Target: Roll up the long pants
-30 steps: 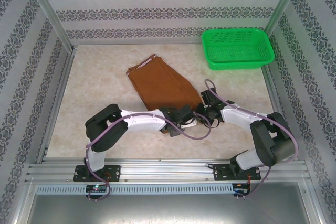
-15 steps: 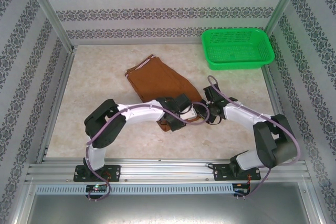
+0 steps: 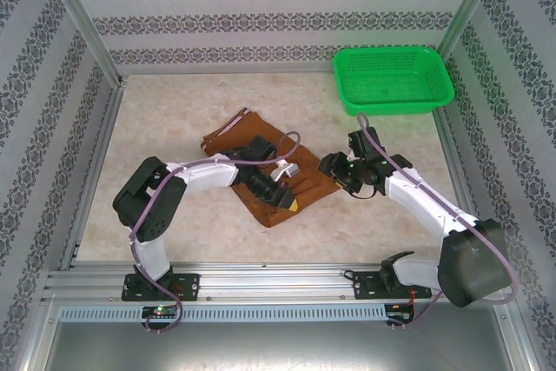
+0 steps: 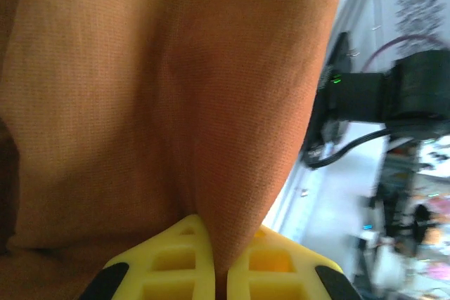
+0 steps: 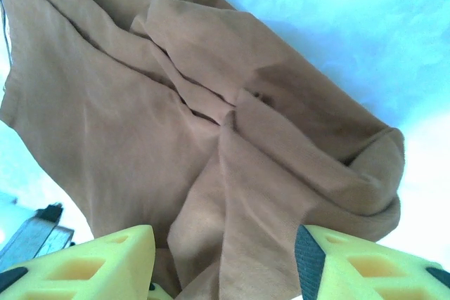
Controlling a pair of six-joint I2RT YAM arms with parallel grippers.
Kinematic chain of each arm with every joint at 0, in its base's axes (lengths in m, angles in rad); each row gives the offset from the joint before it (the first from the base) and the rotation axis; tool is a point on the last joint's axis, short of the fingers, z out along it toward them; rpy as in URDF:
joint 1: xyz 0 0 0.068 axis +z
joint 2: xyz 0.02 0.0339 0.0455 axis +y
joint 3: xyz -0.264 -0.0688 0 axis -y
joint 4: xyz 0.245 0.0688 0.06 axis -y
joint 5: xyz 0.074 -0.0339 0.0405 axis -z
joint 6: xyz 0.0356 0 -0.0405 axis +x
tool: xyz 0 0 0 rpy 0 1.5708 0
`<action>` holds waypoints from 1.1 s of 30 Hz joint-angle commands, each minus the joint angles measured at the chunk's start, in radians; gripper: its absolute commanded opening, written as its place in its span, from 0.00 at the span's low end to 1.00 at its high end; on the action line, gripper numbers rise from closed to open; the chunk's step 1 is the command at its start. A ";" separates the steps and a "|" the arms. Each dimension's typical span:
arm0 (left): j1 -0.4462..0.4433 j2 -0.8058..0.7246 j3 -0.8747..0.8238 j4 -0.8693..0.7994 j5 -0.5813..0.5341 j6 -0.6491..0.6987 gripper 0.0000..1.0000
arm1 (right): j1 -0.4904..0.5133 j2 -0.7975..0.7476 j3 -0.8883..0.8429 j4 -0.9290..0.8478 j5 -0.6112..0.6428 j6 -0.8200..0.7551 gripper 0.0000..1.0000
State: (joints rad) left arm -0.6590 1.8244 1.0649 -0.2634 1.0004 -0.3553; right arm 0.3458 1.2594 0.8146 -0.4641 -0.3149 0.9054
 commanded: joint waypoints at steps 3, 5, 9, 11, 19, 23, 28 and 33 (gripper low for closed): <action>0.025 -0.033 -0.190 0.537 0.203 -0.485 0.00 | 0.043 -0.032 0.020 -0.051 -0.027 0.005 0.57; 0.038 -0.033 -0.242 0.606 0.175 -0.549 0.00 | 0.059 -0.045 0.024 -0.064 -0.030 0.018 0.58; 0.075 -0.056 -0.324 0.671 0.124 -0.606 0.00 | 0.070 -0.081 0.028 -0.114 -0.027 0.024 0.58; 0.101 -0.072 -0.342 0.642 0.100 -0.596 0.00 | 0.073 -0.107 0.015 -0.124 -0.020 0.022 0.58; 0.154 -0.054 -0.361 0.717 0.158 -0.702 0.00 | 0.098 -0.029 -0.065 -0.010 -0.051 0.053 0.60; 0.157 -0.032 -0.380 0.836 0.196 -0.801 0.00 | 0.122 0.068 -0.062 0.091 -0.061 0.069 0.60; 0.155 -0.029 -0.405 0.935 0.238 -0.867 0.00 | 0.146 0.155 -0.053 0.192 -0.066 0.095 0.61; 0.154 -0.046 -0.427 0.977 0.279 -0.877 0.00 | 0.169 0.246 -0.058 0.273 -0.071 0.114 0.61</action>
State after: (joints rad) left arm -0.5076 1.7889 0.6476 0.6159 1.1797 -1.1881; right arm 0.4957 1.4593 0.7635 -0.2756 -0.3752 0.9936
